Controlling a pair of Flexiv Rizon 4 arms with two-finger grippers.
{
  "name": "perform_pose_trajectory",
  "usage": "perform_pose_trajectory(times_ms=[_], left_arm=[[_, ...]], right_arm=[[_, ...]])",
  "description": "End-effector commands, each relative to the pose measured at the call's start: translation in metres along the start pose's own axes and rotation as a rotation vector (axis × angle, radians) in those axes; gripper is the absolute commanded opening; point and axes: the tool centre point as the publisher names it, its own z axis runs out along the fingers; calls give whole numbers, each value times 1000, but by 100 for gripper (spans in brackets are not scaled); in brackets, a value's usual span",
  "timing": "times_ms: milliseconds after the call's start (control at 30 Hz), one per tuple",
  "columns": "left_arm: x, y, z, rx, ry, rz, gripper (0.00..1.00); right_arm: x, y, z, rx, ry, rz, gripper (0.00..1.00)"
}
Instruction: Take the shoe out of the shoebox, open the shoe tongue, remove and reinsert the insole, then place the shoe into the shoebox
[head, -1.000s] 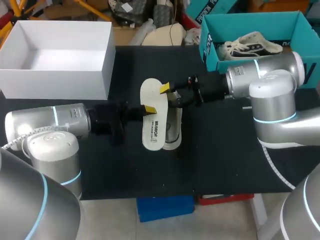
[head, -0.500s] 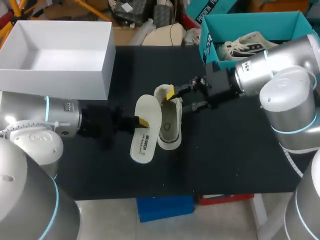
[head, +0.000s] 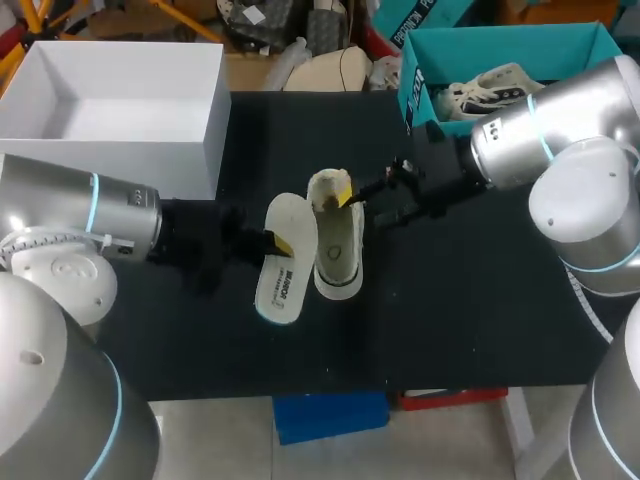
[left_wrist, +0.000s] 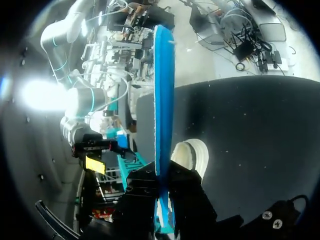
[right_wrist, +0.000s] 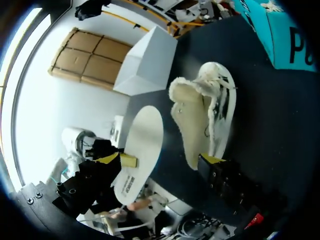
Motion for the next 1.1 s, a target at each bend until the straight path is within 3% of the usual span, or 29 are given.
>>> perform_pose_trajectory(times_ms=[33,467,667,933,1100], left_arm=[[5,-4,-9,74,50,-76,0],[5,-29,7,214,124,-125,0],[9,-37,14,226,242,-95,0],[8,-46,18,288,279,-142,0],[2,-50,19,339,298,-160,0]], right_arm=[[2,-2,-17,10,-88,-26,100],[-8,-52,-62,-62,-176,-83,100],[-10,-72,-77,-82,-200,-67,100],[-8,-88,-92,-92,-247,-64,100],[-8,-88,-92,-92,-247,-64,100]])
